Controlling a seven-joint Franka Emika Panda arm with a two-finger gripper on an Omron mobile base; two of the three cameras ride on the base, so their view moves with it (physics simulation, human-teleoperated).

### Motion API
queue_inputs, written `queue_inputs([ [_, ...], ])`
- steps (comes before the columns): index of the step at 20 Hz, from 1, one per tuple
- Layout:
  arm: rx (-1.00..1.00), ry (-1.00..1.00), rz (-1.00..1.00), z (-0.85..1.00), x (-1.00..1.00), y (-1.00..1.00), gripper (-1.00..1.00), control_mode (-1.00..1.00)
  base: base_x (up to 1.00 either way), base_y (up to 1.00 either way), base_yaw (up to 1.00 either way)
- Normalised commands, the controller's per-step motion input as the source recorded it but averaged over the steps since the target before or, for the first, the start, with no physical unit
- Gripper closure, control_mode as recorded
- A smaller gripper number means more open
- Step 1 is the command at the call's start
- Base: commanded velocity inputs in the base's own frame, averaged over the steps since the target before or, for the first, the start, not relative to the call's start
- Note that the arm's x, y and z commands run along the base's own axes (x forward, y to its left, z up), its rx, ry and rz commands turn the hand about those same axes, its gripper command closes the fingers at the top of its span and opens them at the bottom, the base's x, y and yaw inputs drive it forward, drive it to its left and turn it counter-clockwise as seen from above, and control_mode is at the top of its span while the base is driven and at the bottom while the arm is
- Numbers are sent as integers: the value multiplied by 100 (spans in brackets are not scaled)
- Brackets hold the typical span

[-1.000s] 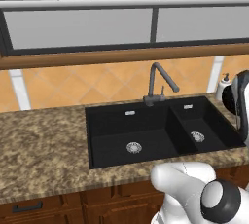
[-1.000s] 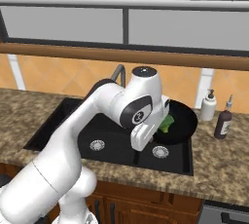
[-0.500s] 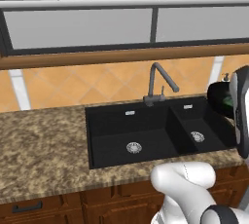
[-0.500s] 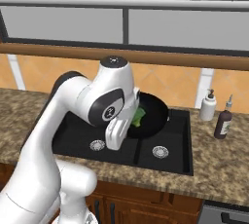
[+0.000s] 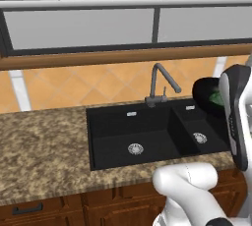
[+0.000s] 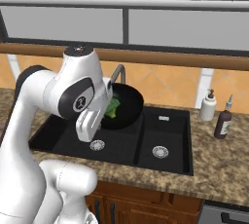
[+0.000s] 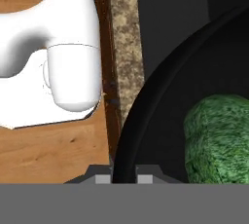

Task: Pick the broccoli from the sink and place it in the bowl. Then pick the bowl and place it in the microwave. Then close the microwave door and press the start button.

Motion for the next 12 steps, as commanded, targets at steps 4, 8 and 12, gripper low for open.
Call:
queue_inputs([
  [4,0,-6,0,37,-19,51,100,-100,0,0,0],
  [8,0,-5,0,28,-19,50,100,-100,0,0,0],
  [12,0,-4,0,33,-24,23,100,-100,0,0,0],
])
